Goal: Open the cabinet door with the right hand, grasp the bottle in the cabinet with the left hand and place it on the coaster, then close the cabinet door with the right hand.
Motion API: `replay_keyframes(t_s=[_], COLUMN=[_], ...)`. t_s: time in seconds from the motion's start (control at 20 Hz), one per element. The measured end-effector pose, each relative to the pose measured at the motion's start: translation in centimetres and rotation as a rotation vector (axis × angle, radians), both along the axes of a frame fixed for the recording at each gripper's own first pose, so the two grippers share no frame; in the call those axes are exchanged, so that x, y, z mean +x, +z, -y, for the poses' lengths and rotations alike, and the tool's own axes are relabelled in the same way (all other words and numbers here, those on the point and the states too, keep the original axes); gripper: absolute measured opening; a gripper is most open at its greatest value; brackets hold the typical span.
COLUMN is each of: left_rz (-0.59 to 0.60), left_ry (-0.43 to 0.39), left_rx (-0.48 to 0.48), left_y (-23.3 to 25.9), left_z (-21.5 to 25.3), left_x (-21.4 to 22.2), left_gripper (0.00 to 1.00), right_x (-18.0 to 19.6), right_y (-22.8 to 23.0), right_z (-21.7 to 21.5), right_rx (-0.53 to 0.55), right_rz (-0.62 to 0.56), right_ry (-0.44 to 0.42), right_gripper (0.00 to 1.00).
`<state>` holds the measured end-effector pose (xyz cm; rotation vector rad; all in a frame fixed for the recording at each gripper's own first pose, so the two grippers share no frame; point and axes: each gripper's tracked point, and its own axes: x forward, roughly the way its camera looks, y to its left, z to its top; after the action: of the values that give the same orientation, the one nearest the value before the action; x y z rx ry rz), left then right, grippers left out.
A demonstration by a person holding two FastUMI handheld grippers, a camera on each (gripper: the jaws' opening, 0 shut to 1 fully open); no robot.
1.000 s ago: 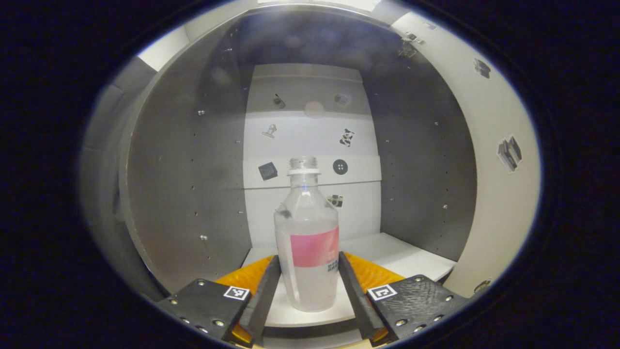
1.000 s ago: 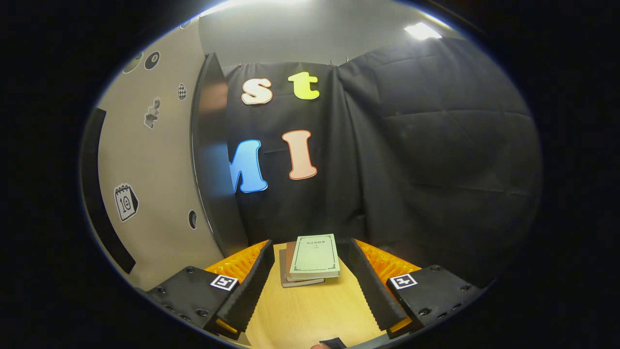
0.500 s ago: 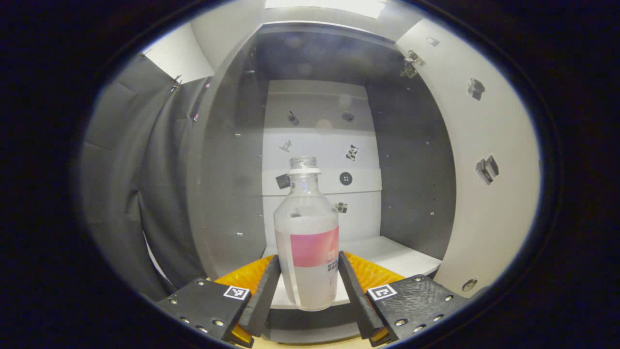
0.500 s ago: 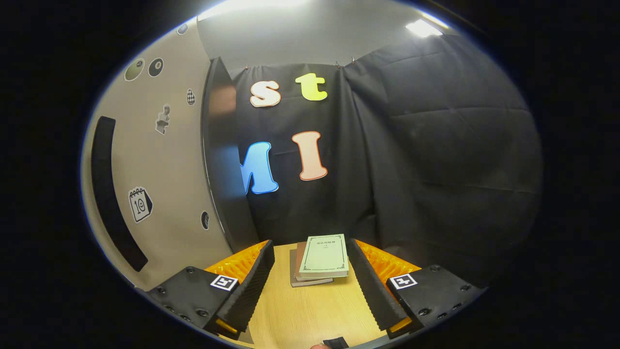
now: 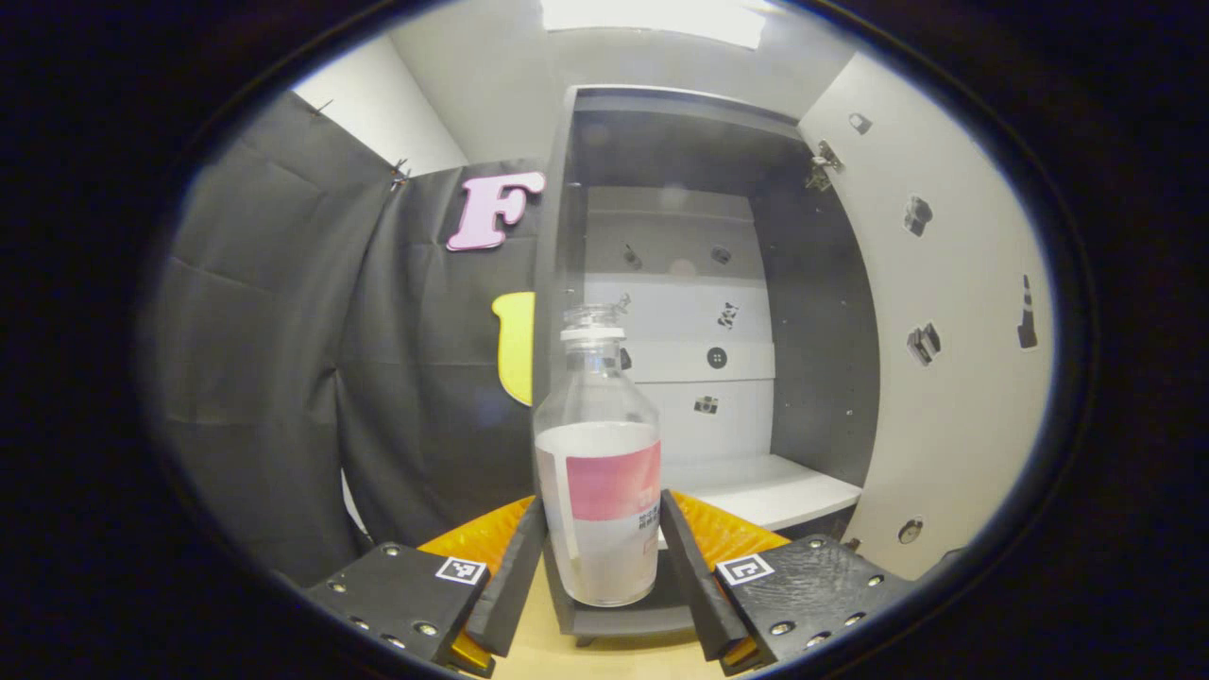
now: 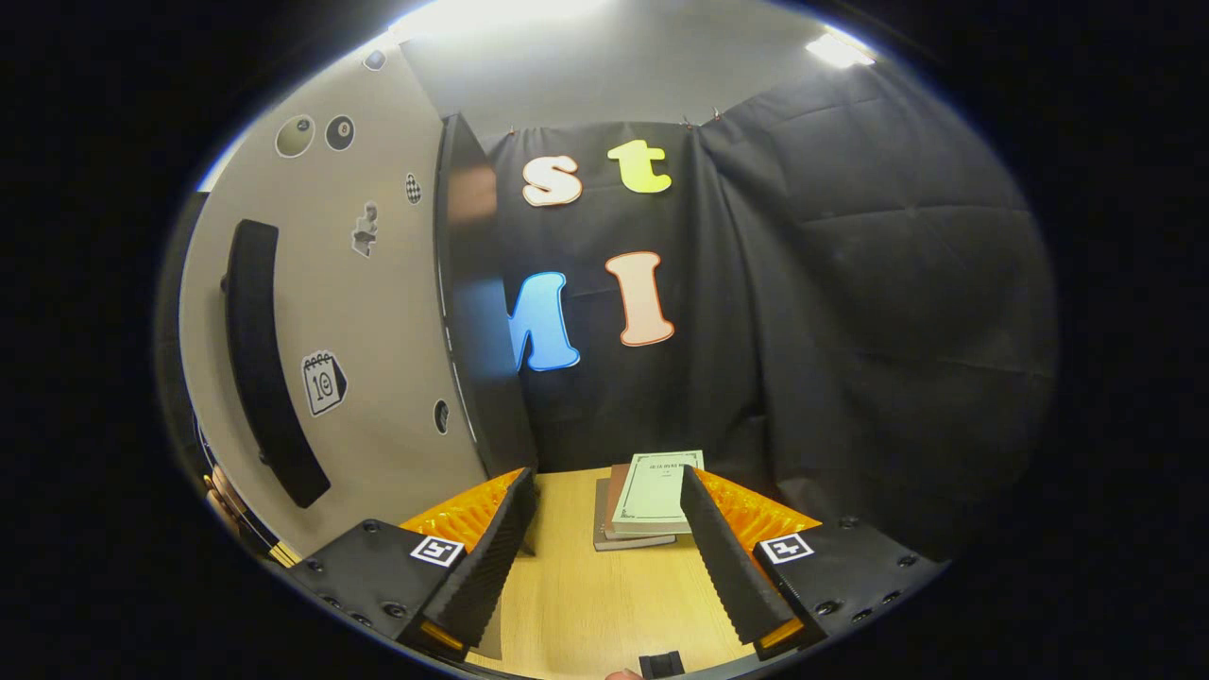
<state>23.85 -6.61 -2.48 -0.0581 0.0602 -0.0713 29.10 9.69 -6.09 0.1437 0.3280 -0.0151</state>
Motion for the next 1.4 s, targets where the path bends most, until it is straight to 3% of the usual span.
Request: replay_keyframes(t_s=[0.7,1.15,1.4], left_rz=[-0.054,-0.156,-0.240], left_ry=[0.112,0.110,0.105], left_rx=[-0.071,-0.044,-0.044], left_y=[-7.8,-18.2,-24.4], left_z=[-7.9,-8.9,-7.9], left_x=[-11.5,-16.3,-17.4], left_gripper=[0.73,0.75,0.72], right_x=[-2.7,-2.9,-3.2], right_y=[-1.5,-2.6,-3.2], right_z=[-2.2,-2.8,-2.7], right_rx=[0.019,0.007,-0.018], right_rz=[-0.008,-0.026,-0.053], right_ry=[0.064,0.055,0.052], right_gripper=[0.98,0.98,0.98])
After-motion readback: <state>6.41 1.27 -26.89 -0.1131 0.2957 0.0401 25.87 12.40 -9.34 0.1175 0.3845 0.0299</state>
